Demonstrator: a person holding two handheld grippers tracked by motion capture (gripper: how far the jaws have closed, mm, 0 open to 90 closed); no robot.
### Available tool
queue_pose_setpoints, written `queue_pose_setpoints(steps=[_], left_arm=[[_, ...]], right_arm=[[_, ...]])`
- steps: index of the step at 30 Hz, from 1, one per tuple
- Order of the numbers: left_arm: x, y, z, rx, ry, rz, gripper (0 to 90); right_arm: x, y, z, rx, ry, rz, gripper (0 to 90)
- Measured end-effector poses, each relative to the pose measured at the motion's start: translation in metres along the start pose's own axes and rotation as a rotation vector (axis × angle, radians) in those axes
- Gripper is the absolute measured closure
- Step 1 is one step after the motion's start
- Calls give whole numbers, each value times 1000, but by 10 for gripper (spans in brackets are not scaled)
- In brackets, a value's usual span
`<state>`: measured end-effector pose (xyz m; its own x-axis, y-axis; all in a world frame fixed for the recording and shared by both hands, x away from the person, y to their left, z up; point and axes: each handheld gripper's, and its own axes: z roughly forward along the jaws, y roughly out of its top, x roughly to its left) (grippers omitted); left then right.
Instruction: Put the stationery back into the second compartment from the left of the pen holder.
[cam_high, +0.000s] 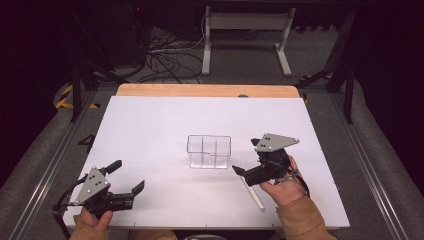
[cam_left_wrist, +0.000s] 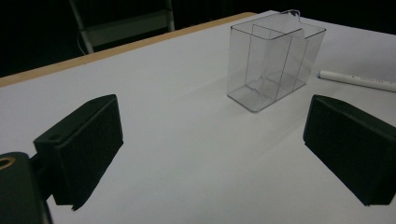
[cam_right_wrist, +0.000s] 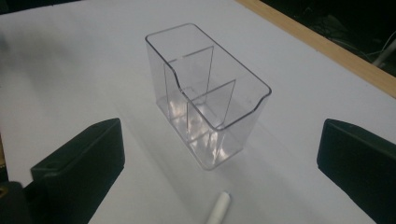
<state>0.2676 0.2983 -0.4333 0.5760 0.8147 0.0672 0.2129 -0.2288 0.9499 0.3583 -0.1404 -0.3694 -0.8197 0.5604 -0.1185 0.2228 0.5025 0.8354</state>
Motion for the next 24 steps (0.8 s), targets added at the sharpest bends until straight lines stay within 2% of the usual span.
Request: queue_pose_setpoints(steps=[7,10,11,12,13,14,24], left_arm=[[0,0,0,-3,0,0,55],[0,0,0,-2,-2,-1,56],[0,0,1,-2,-2,-1,56],[0,0,1,-2,-2,-1,56],[0,0,1,-1,-2,0,56],[0,0,1,-2,-2,1,56],[0,0,1,-2,-3,0,56]], right_arm=[[1,-14,-2,23,-18,14,10],[-1,-22,-2,46,-22,40,10],[-2,-27,-1,79,-17,65,14],[-2,-27,-1,79,-17,65,14],[-2,-28,0,102,-20,78,14],[-1,-30,1,143,-30,93,16],[-2,-50,5,217,-38,168,64]])
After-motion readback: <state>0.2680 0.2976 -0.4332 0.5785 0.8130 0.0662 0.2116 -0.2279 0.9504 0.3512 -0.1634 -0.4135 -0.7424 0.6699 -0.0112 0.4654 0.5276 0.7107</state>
